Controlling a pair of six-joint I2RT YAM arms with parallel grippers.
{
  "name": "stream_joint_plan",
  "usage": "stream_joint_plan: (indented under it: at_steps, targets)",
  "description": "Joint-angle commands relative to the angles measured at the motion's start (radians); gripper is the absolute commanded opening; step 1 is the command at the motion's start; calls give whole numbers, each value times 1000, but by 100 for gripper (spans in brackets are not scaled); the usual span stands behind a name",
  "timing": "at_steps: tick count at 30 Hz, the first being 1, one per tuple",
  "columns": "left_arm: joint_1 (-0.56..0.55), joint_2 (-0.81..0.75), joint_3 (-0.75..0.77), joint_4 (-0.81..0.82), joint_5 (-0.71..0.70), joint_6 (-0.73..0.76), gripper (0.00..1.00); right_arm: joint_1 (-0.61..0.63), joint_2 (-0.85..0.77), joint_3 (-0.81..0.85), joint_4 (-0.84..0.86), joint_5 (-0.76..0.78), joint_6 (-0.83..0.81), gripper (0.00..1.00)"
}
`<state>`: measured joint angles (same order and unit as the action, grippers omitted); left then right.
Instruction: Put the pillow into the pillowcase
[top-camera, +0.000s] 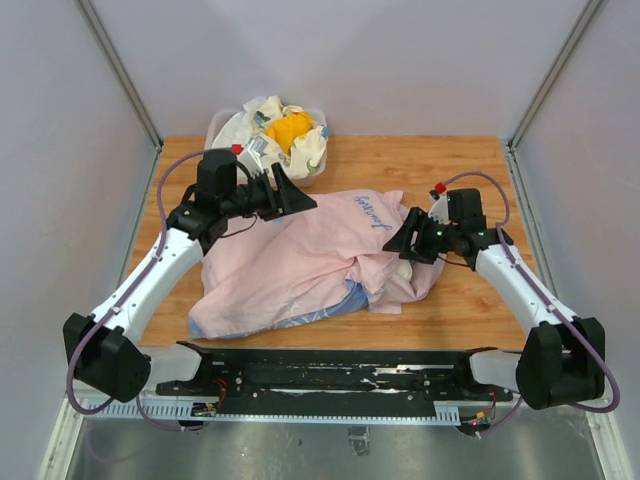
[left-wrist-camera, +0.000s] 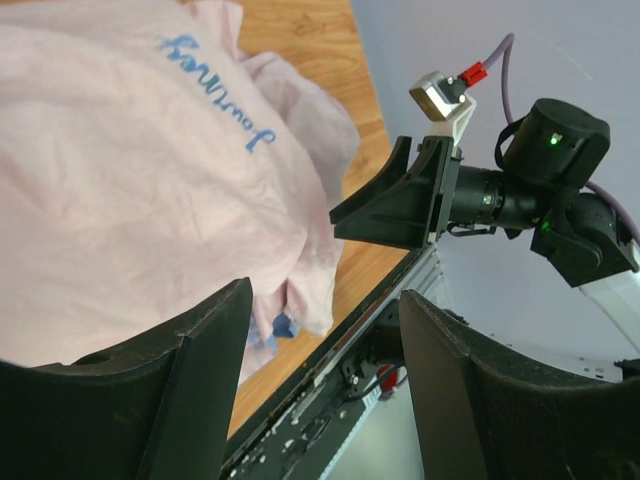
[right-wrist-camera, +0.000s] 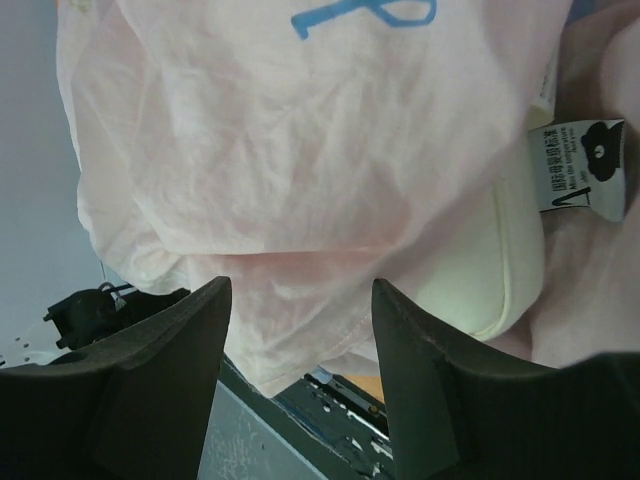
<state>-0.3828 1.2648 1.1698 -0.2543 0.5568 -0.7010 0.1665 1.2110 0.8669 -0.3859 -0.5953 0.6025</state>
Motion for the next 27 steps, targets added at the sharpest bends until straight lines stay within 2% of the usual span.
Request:
stream_joint_plan:
  at_steps: [1, 7, 9, 12, 15, 16, 21, 25, 27]
  targets:
    - [0, -73, -42, -35, -22, 8, 65, 42, 37, -10, 37, -27, 37, 60]
    - [0, -150, -111, -66, -55, 1, 65, 87, 93, 3, 30, -5, 39, 61]
    - [2, -171, -122, -83, -77, 5, 65, 113, 118, 8, 25, 4, 37, 58]
    - [2, -194, -135, -101, -97, 12, 65, 146, 151, 7, 26, 25, 39, 40]
    - [2, -204, -140, -114, -101, 14, 65, 150, 169, 15, 7, 42, 42, 7]
    - [1, -206, -142, -116, -100, 15, 65, 150, 167, 25, -12, 59, 39, 1]
    - [3, -228, -154, -134, -110, 24, 65, 112, 109, 86, -113, 149, 4, 1]
    - [4, -252, -191, -141, -119, 16, 65, 42, 106, 202, -256, 289, -90, 1]
    - [3, -269, -217, -143, -135, 3, 65, -9, 125, 249, -302, 303, -130, 1]
